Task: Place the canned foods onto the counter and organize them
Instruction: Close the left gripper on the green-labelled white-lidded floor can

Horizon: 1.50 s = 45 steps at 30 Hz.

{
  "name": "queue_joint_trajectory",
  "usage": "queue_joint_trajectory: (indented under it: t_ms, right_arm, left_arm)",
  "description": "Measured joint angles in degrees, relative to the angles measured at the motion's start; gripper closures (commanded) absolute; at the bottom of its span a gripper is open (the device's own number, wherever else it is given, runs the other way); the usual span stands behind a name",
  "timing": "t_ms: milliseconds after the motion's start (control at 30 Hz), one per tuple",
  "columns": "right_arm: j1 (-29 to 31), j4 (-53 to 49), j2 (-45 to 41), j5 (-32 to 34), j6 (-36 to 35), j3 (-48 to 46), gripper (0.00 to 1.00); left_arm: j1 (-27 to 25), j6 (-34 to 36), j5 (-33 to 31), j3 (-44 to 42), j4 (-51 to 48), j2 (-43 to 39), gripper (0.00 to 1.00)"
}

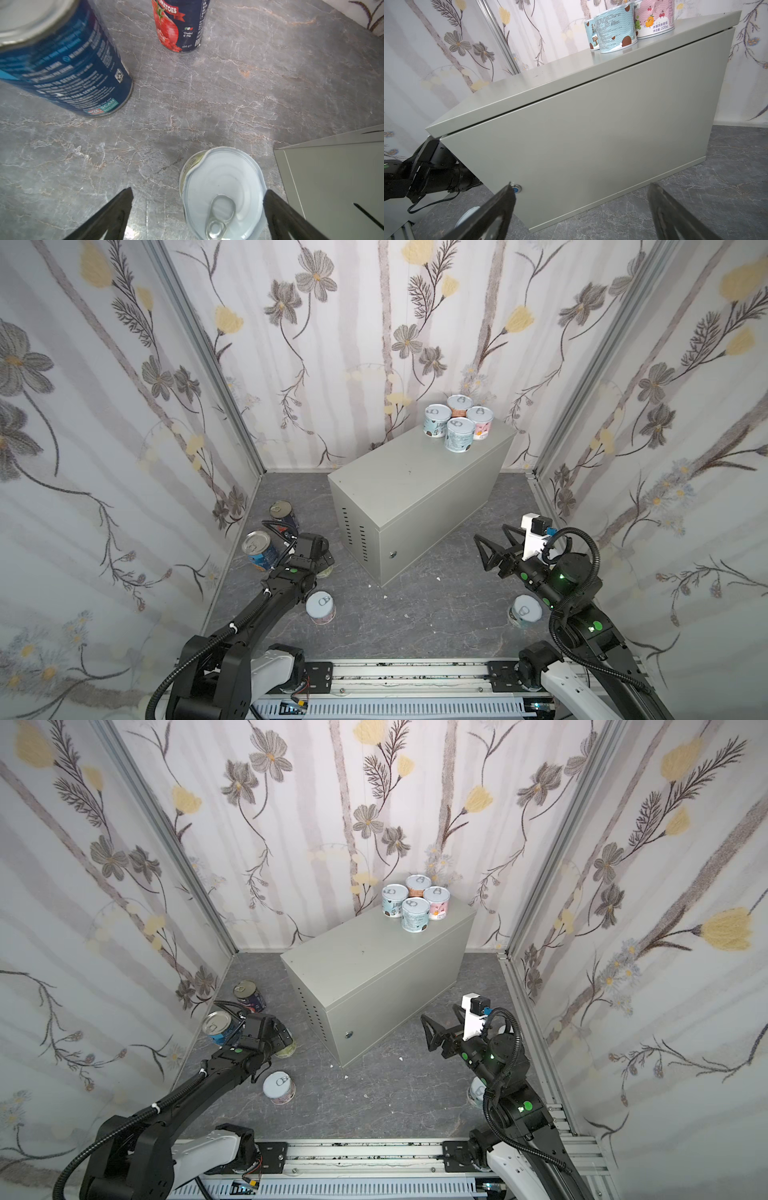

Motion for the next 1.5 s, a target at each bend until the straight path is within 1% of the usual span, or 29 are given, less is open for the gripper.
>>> queue_joint_trajectory:
  t_ms: [300,667,1000,1300,1500]
  right_arm:
    - [0.0,0.5,0.8,-0.3,0.0,-0.2,0.00]
    - [-0.2,0.9,1.9,-1.0,0.0,-0.3,0.00]
    - [-0.3,1.0,1.8,-1.2,0.4,-0.6,0.00]
    - [-0.5,1.1,2.0,-1.4,0.4,-1.1,0.00]
    - [-0.7,1.6,2.4,-1.7,0.4,-1.2,0.00]
  left_arm:
    - [-0.2,0.0,0.5,0.5,3.7,4.2,0.00]
    - [-1.5,0.0,0.6,2.5,4.3,3.9,0.00]
    - [-1.9,0.1,0.6,2.8,6.0,10.4,0.00]
    - [-1.9,0.1,-0.3,2.3,8.1,15.1,0.02]
    - [-1.9,0.1,-0.7,2.3,8.9,17.7,0.06]
